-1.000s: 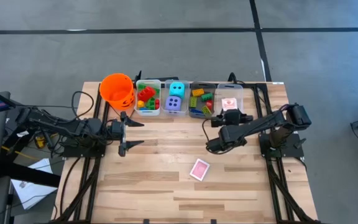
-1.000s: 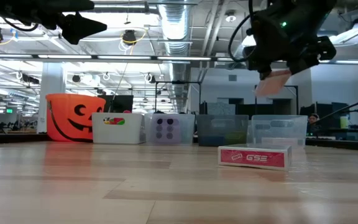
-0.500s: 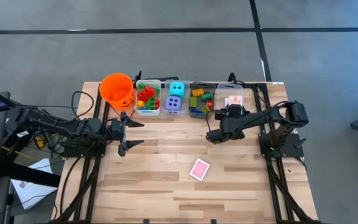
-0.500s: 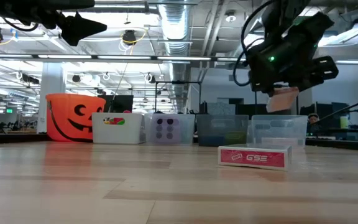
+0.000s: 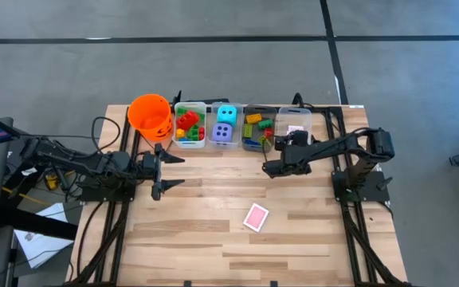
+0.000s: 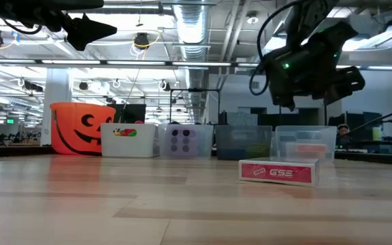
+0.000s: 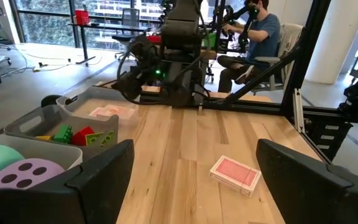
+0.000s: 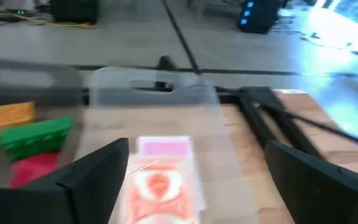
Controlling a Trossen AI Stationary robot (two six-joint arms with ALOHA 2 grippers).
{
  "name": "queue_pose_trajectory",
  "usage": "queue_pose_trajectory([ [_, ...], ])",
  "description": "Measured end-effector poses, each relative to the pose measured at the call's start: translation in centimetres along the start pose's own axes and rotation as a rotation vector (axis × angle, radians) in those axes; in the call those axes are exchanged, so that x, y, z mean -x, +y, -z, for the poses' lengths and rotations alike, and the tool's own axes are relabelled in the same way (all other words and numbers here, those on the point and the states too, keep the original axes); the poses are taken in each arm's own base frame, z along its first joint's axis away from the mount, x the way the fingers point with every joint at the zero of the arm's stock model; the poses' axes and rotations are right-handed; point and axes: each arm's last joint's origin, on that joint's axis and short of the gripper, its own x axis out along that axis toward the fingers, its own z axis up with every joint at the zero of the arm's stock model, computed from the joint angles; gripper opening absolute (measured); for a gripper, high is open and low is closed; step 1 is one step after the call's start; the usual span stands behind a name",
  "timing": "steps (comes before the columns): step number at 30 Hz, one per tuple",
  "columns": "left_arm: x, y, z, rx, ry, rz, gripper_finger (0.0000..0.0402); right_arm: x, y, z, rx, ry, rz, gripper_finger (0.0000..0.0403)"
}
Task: Pick & Place Toys
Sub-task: Put the red deck of cards into the right transparent bin
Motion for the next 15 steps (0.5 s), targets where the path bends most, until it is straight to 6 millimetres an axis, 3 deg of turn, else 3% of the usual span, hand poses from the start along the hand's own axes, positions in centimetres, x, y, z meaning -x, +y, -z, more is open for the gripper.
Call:
queue_pose_trajectory([
  [6,0.0,0.0,0.0,0.0,0.0,0.0,0.0331,3.4,1.4,1.9,0.06,0.002,-0.224,0.0368],
  [15,-0.3,-0.2,0.3,0.108,0.031,0.051,0.0331,13.2,2.5,6.1,0.351,0.061,-0.829,0.0368],
])
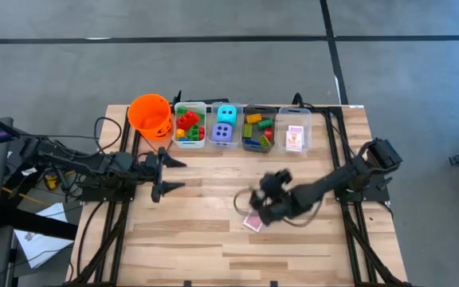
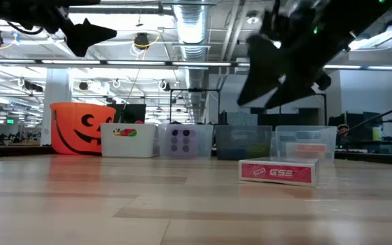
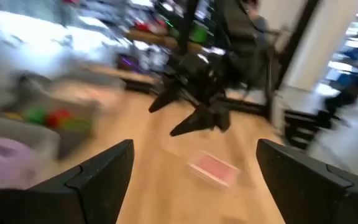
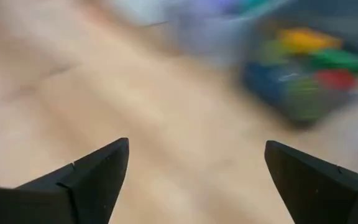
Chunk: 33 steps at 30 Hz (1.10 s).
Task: Pick & Place Toys
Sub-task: Put the red deck of cards into the right transparent bin
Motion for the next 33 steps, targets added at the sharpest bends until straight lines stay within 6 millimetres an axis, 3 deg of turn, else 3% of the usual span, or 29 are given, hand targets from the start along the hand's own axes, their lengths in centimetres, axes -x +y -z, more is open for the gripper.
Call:
queue_pose_trajectory([
  [7,-2.7,-0.6,2.6,0.083,0.2,0.059,0.0329,4.7,3.9,1.6,0.049,0.051,-0.411,0.0368],
  [14,-7.1,-1.4,5.0,0.093,0.165,0.07,0.0315,7.1,4.7,2.1,0.082,0.095,-0.489,0.0368],
  [18,-9.1,-1.8,6.5,0.115,0.094,0.094,0.0289,7.6,4.9,1.2,0.057,0.118,-0.469,0.0368],
  [22,-11.0,-2.6,7.9,0.127,0.076,0.121,0.0228,8.4,5.1,-0.2,0.073,0.119,-0.431,0.0368],
  [30,-15.3,-4.2,8.7,0.108,0.1,0.148,0.0033,11.0,5.6,-3.1,0.153,-0.038,-0.353,0.0368],
  [33,-16.6,-4.8,8.5,0.078,0.09,0.18,0.001,11.8,5.7,-3.7,0.157,-0.06,-0.346,0.0368],
])
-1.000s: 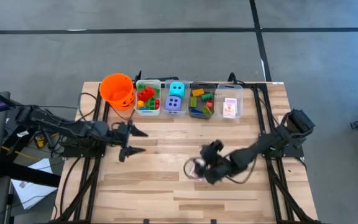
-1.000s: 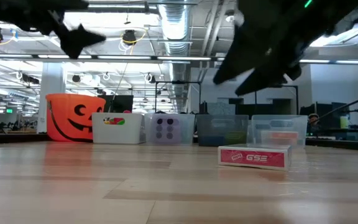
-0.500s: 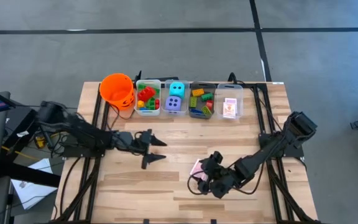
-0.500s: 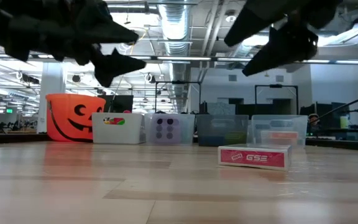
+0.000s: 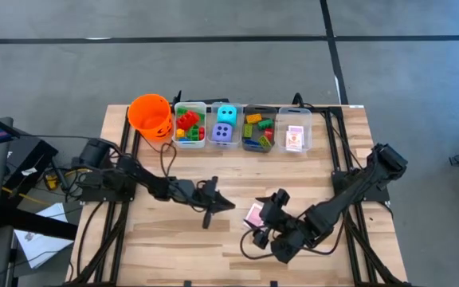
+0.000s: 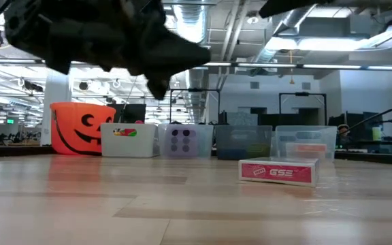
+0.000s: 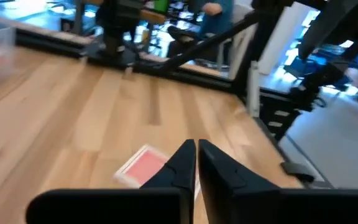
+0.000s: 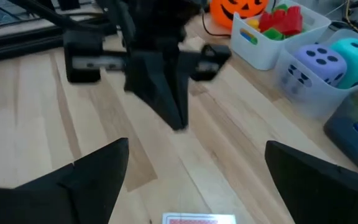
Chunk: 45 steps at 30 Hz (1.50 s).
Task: Pick & Place Toys
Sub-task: Put the red deck of cards into the right transparent bin
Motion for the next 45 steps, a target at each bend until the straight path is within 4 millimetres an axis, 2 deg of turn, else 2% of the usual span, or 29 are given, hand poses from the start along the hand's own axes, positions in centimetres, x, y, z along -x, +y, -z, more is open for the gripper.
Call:
queue_pose_trajectory([
  [7,-3.1,-1.0,-0.1,0.002,0.026,0.166,0.0001,0.3,0.1,-0.2,-0.021,0.001,-0.004,0.0368],
  [11,-4.7,-1.5,0.7,-0.002,0.048,0.182,0.0001,0.2,0.0,-0.1,-0.05,0.01,-0.002,0.0368],
  [18,-6.3,-1.5,2.5,-0.005,0.098,0.173,0.0,0.2,0.0,-0.1,-0.04,0.008,-0.003,0.0368],
  [26,-7.7,-1.0,4.0,-0.011,0.186,0.124,0.0,0.0,-0.1,-0.3,-0.042,0.005,0.005,0.0368],
  [30,-8.1,-0.6,4.4,-0.029,0.258,0.038,0.0,-0.2,-0.2,-0.4,-0.047,0.005,0.013,0.0368],
  [36,-8.4,-0.4,4.6,-0.068,0.321,-0.042,0.0,-0.6,-0.4,-0.6,-0.054,0.003,0.022,0.0368],
  [45,-8.4,-0.3,4.9,-0.078,0.386,-0.064,0.0,-0.8,-0.6,-0.8,-0.055,0.005,0.031,0.0368],
])
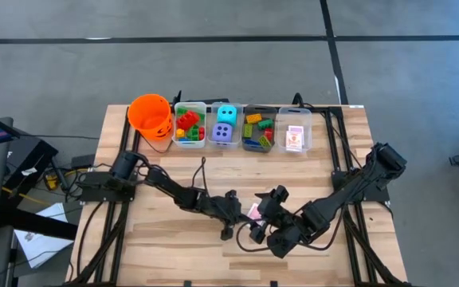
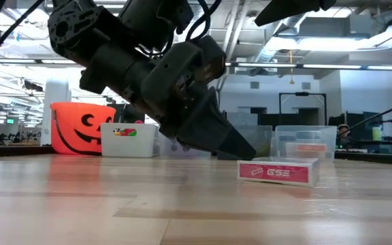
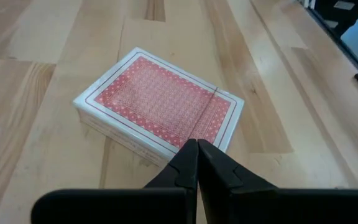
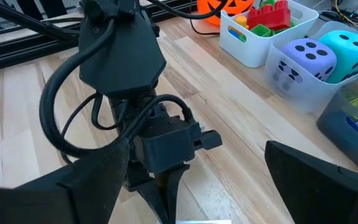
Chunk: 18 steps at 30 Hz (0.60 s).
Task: Pick & Place Toys
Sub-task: Put the red deck of cards into the right transparent bin
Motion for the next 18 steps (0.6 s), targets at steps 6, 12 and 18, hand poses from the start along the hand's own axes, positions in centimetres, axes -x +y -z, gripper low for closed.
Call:
queue_pose_trajectory([
  [6,0.2,0.3,0.6,-0.079,0.105,-0.036,0.0,-0.1,0.0,0.0,-0.004,0.002,0.001,0.0368],
  [12,0.7,1.4,0.8,-0.134,0.203,-0.077,0.0,0.0,0.0,0.0,-0.004,0.003,-0.001,0.0368],
  [18,2.9,2.5,-0.2,-0.186,0.329,-0.132,0.0,0.1,0.1,0.1,-0.003,0.004,-0.011,0.0368],
])
